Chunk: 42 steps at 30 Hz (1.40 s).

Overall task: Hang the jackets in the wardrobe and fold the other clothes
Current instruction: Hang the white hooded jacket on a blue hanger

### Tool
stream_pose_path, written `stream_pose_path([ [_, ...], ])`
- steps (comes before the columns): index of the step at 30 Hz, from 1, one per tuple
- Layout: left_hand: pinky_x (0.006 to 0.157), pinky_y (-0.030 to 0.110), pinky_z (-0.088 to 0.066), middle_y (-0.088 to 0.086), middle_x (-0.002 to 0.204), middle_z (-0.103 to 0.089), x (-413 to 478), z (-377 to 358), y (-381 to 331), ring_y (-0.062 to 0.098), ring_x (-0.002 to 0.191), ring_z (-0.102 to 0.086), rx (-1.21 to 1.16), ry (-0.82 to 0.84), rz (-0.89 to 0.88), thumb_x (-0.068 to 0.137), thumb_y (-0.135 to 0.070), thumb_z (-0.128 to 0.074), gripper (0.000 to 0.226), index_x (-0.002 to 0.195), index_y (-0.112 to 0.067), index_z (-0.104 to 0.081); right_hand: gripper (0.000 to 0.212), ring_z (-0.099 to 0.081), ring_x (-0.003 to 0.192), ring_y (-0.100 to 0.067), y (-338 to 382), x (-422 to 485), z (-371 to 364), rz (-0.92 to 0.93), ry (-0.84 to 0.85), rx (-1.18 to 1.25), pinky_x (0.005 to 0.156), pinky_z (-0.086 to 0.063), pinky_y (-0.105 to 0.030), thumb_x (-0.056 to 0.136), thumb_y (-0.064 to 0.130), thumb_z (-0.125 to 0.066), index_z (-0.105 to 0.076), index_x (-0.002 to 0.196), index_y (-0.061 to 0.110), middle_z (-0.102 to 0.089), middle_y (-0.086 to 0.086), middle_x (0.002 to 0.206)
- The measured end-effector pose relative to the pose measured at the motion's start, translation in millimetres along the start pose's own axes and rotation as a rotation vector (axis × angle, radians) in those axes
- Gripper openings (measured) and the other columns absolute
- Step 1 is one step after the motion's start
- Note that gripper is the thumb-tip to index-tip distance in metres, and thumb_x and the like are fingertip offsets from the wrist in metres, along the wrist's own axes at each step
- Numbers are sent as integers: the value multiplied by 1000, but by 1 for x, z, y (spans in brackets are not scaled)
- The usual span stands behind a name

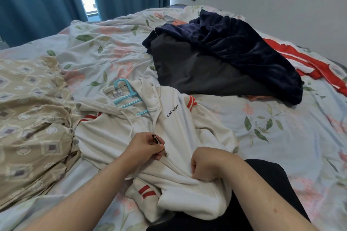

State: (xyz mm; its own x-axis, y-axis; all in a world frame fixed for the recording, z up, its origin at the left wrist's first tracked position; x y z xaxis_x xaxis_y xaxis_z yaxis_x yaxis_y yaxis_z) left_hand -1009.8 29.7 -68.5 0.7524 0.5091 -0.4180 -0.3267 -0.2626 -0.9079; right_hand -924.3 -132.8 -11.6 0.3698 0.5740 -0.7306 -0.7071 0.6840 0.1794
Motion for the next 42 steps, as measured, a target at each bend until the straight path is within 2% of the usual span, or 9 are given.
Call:
stream_pose_path([
  [5, 52, 27, -55, 18, 62, -63, 2, 14, -4, 21, 53, -60, -43, -2, 15, 87, 15, -61, 10, 84, 5, -62, 17, -53, 75, -26, 42, 23, 38, 86, -369, -13, 55, -36, -27, 82, 25, -61, -51, 71, 15, -54, -1, 72],
  [8, 53, 27, -56, 18, 66, -67, 2, 19, -4, 20, 55, -63, -66, -8, 23, 87, 14, -62, 11, 84, 4, -64, 30, -49, 71, -22, 59, 46, 16, 194, -338, 264, 60, -37, -32, 88, 37, -63, -55, 71, 14, -53, -4, 71],
  [13, 54, 30, -54, 21, 64, -63, 0, 18, 0, 25, 54, -57, 18, 6, -3, 85, 15, -64, 9, 85, 6, -63, 15, -50, 61, -9, 42, 64, -26, 180, -401, 706, 64, -44, -29, 84, 28, -68, -63, 73, 18, -55, 7, 63],
  [22, 46, 23, -53, 17, 60, -62, 13, 42, -15, 16, 45, -57, 23, -230, -31, 86, 17, -62, 15, 77, 5, -64, 22, -49, 59, -4, 27, 67, -29, 186, -320, 622, 58, -40, -19, 82, 25, -73, -57, 67, 22, -53, 11, 61],
  [25, 48, 22, -53, 17, 65, -60, 21, 67, -27, 17, 48, -57, -76, -347, -50, 88, 17, -59, 18, 77, 3, -62, 17, -52, 57, -5, 23, 62, -33, 180, -243, 597, 59, -43, -21, 82, 25, -70, -63, 74, 12, -58, 5, 63],
  [29, 51, 26, -55, 15, 62, -62, 24, 69, -29, 24, 55, -57, -70, -265, -41, 88, 19, -58, 16, 79, 5, -62, 11, -51, 59, -7, 26, 58, -35, 179, -183, 455, 58, -44, -24, 76, 25, -65, -60, 71, 18, -57, 6, 65],
  [33, 54, 27, -58, 16, 65, -62, 23, 74, -25, 22, 55, -59, -69, -247, -42, 89, 15, -58, 14, 82, 4, -62, 18, -59, 74, -10, 33, 61, -22, 166, -333, 449, 69, -48, -29, 76, 32, -64, -66, 84, 17, -66, 6, 79],
  [38, 55, 26, -59, 18, 69, -64, 24, 78, -19, 18, 55, -64, -59, -209, -45, 89, 12, -61, 6, 89, 7, -63, 40, -59, 104, -17, 62, 81, 3, 187, -549, 513, 85, -40, -25, 89, 43, -64, -65, 120, 17, -65, 1, 110],
  [42, 55, 27, -59, 14, 65, -67, 29, 80, -14, 18, 54, -65, -62, -188, -30, 88, 13, -61, 7, 88, 6, -64, 21, -58, 87, -24, 69, 99, -13, 115, -535, 521, 72, -40, -30, 90, 40, -61, -61, 85, 20, -63, 0, 87],
])
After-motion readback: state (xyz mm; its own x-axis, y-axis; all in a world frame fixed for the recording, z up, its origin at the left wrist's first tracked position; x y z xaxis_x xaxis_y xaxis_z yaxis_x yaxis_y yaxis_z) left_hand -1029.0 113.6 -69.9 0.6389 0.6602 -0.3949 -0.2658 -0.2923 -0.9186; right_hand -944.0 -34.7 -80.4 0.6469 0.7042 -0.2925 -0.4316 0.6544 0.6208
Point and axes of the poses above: each hand's wrist, its own x-axis towards the middle knuckle, its own z-axis out of the back of the hand, y = z × x, the point moved 8 cm from there along x, towards the middle knuckle
